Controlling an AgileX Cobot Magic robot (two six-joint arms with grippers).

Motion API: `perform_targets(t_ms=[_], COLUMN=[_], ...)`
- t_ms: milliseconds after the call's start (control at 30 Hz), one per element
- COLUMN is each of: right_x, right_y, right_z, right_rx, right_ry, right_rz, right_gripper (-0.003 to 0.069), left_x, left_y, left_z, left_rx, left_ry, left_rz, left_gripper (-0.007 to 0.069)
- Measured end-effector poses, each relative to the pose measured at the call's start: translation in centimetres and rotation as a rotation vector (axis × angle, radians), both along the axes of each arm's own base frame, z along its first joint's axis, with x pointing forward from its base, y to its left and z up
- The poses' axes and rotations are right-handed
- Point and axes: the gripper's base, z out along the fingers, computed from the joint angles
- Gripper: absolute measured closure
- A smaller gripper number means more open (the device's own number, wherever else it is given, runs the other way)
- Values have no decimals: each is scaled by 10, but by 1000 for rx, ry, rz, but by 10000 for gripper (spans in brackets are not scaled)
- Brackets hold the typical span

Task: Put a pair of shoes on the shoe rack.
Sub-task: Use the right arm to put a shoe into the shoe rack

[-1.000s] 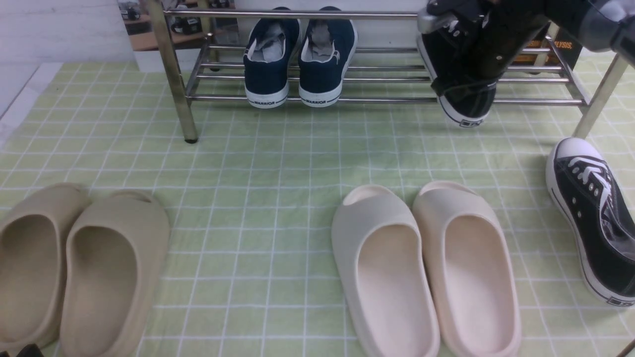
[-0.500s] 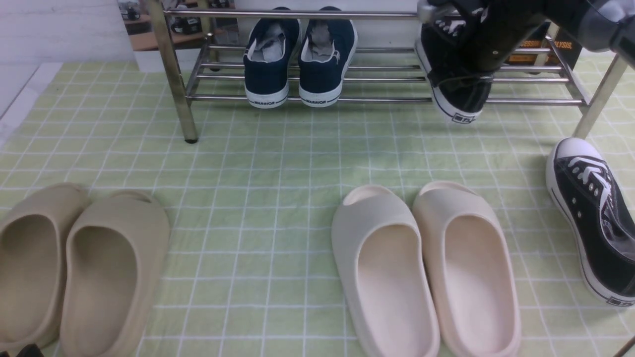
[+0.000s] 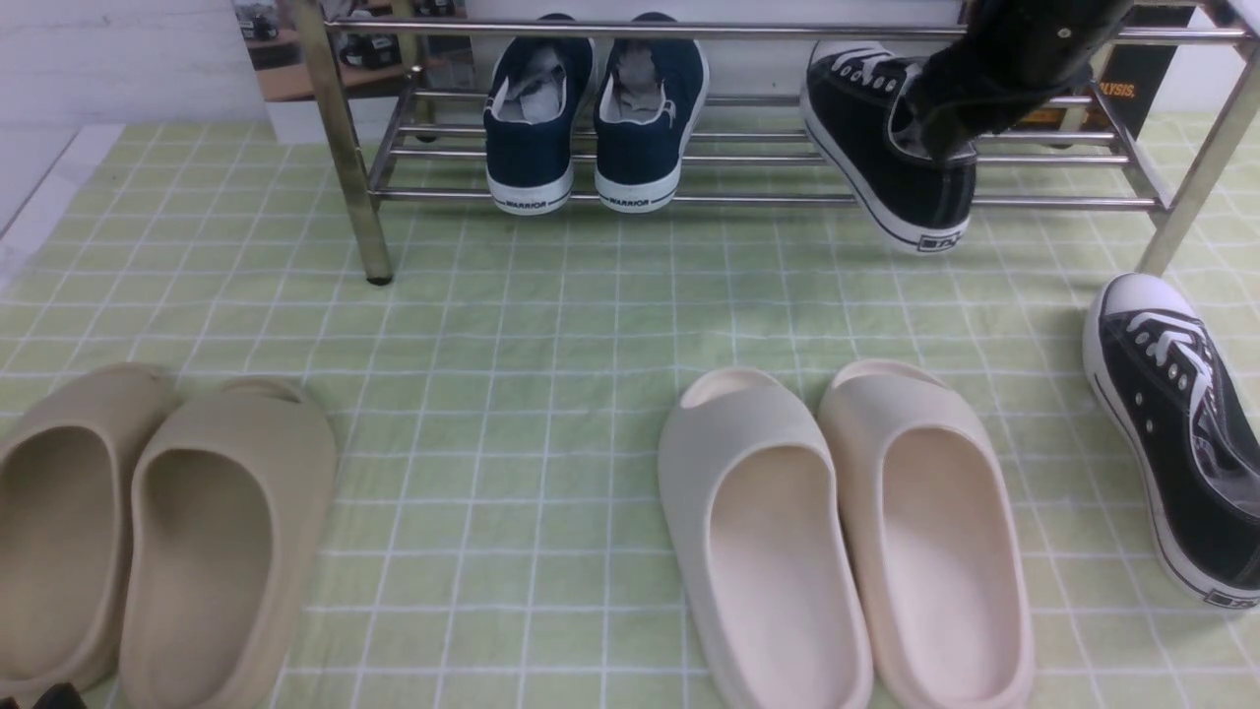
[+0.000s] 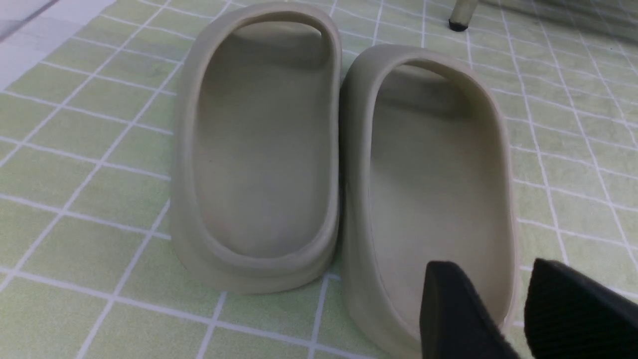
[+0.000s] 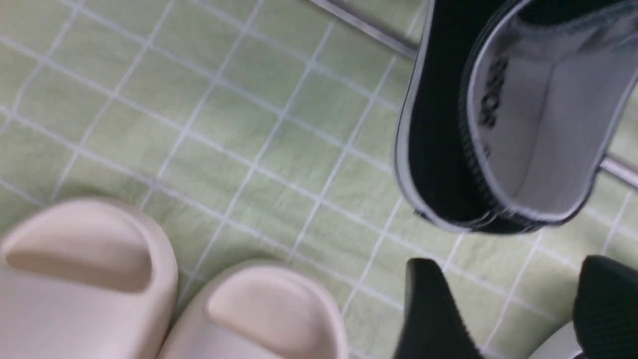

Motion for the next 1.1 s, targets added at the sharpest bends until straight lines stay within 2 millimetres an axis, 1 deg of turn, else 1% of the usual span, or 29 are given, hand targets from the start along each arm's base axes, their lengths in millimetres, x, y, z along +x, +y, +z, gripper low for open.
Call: perform_targets(t_ms=[33, 167, 233, 267, 300, 333, 367, 400, 500, 633, 733, 800, 900, 1000, 1100], right_x=[0, 5, 11, 11, 17, 19, 25, 26, 28, 30, 30, 26, 22, 7, -23], right_y=[0, 0, 0, -1, -1, -1, -1, -1, 0, 1, 1, 0, -1, -3, -7], right_z=[-2, -42, -59, -61, -71, -73, -80, -83, -84, -81, -72, -66, -50, -22, 15], right_rx=[-1, -40, -65, -73, -86, -90, -90, -88, -70, -44, -44, -52, -53, -29, 16], right_ry=[5, 116, 140, 141, 127, 121, 95, 97, 83, 52, 53, 83, 73, 44, 9], right_rz=[0, -3, -6, -6, -12, -14, -28, -37, -66, -72, -74, -75, -68, -69, -70], right_gripper=[262, 363, 410, 414, 454, 458, 491, 509, 544, 548, 528, 494, 428, 351, 312], left_x=[0, 0, 0, 0, 0, 0, 0, 0, 0, 0, 0, 0, 0, 0, 0], left_y=[0, 0, 0, 0, 0, 0, 0, 0, 0, 0, 0, 0, 0, 0, 0], left_z=[0, 0, 0, 0, 0, 0, 0, 0, 0, 0, 0, 0, 0, 0, 0], left_rx=[0, 0, 0, 0, 0, 0, 0, 0, 0, 0, 0, 0, 0, 0, 0], left_ry=[0, 0, 0, 0, 0, 0, 0, 0, 0, 0, 0, 0, 0, 0, 0], left_rz=[0, 0, 0, 0, 0, 0, 0, 0, 0, 0, 0, 0, 0, 0, 0], left_gripper=[387, 386, 386, 386, 386, 386, 386, 386, 386, 386, 386, 386, 386, 386, 386])
